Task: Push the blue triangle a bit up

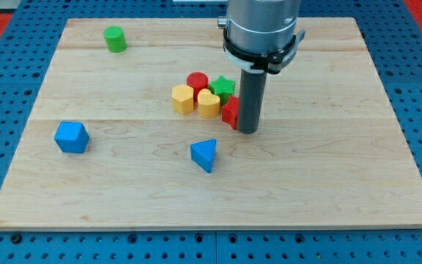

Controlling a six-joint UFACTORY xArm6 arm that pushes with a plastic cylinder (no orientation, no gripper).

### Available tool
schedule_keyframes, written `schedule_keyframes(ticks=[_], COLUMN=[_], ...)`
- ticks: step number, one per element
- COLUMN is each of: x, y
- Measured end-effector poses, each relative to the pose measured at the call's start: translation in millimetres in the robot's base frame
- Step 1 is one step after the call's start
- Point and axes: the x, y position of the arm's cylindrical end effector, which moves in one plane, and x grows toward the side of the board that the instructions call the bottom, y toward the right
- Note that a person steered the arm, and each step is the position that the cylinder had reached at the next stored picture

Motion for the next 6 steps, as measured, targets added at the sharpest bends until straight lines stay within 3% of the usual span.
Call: schedule_keyframes(ticks=[2,3,4,5,6], x=[-7.7,10.8,64.4,94.2,89.6], y=[3.1,24.0,24.0,-50.0,-77.0])
